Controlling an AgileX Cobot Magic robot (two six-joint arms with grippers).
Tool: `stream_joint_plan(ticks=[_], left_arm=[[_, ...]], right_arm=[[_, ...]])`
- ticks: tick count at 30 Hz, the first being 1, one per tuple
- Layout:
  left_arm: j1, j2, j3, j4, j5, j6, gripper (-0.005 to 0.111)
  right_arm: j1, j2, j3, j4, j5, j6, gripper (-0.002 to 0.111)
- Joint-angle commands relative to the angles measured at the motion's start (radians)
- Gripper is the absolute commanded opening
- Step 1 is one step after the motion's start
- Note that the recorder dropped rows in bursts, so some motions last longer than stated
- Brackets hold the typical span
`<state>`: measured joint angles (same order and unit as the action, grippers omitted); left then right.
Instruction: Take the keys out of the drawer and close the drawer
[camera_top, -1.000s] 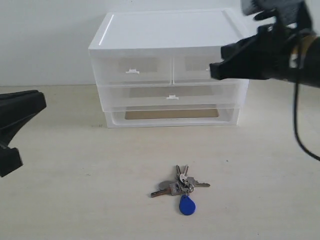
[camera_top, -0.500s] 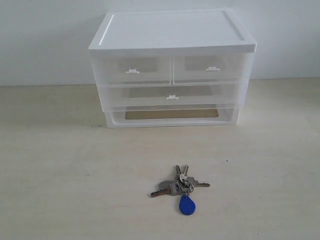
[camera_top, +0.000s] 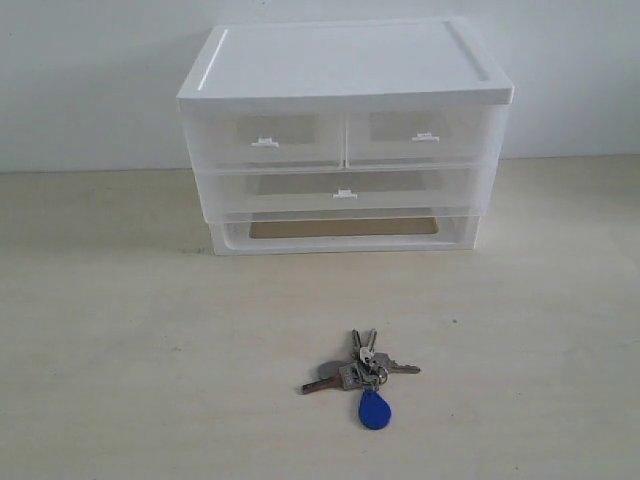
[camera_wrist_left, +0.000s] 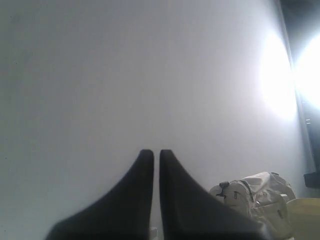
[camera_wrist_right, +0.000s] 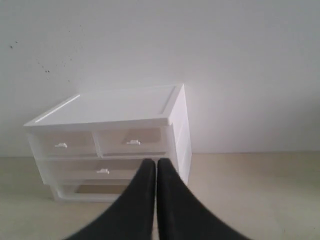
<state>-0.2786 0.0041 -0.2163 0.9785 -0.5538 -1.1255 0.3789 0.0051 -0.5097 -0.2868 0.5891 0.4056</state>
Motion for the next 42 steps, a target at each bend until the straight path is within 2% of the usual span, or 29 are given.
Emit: stream_joint_plan(ticks=[1, 6, 10, 21, 26, 28, 33, 35, 38, 42], left_arm=[[0.001, -0.004, 0.003, 0.007, 0.015, -0.012, 0.004], [0.001, -0.004, 0.003, 0.007, 0.012, -0.012, 0.004], [0.001, -0.004, 0.003, 0.007, 0.012, -0.012, 0.004], [0.001, -0.004, 0.003, 0.007, 0.012, -0.012, 0.004], [0.001, -0.004, 0.005, -0.009, 0.035, 0.05, 0.004], [0.001, -0.004, 0.009, -0.13, 0.063, 0.147, 0.004], [0.001, -0.004, 0.075, -0.687, 0.236, 0.481, 0.004], [0.001, -0.004, 0.096, -0.804, 0.317, 0.655, 0.004], [0.002, -0.004, 0.127, -0.86, 0.381, 0.803, 0.004], [0.027, -0.004, 0.159, -0.863, 0.399, 0.903, 0.004]], right_arm=[[0.003, -0.005, -0.007, 0.008, 0.054, -0.012, 0.0], [0.003, -0.005, -0.007, 0.013, 0.108, 0.033, 0.0], [0.003, -0.005, -0.007, 0.081, 0.127, 0.147, 0.0], [0.003, -0.005, -0.007, 0.081, 0.125, 0.147, 0.0], [0.003, -0.005, -0.007, 0.081, 0.125, 0.147, 0.0], [0.003, -0.005, -0.007, 0.081, 0.125, 0.145, 0.0], [0.003, -0.005, -0.007, 0.081, 0.125, 0.146, 0.0], [0.003, -0.005, -0.007, 0.081, 0.125, 0.146, 0.0], [0.003, -0.005, -0.007, 0.081, 0.125, 0.146, 0.0], [0.003, -0.005, -0.007, 0.081, 0.125, 0.146, 0.0]])
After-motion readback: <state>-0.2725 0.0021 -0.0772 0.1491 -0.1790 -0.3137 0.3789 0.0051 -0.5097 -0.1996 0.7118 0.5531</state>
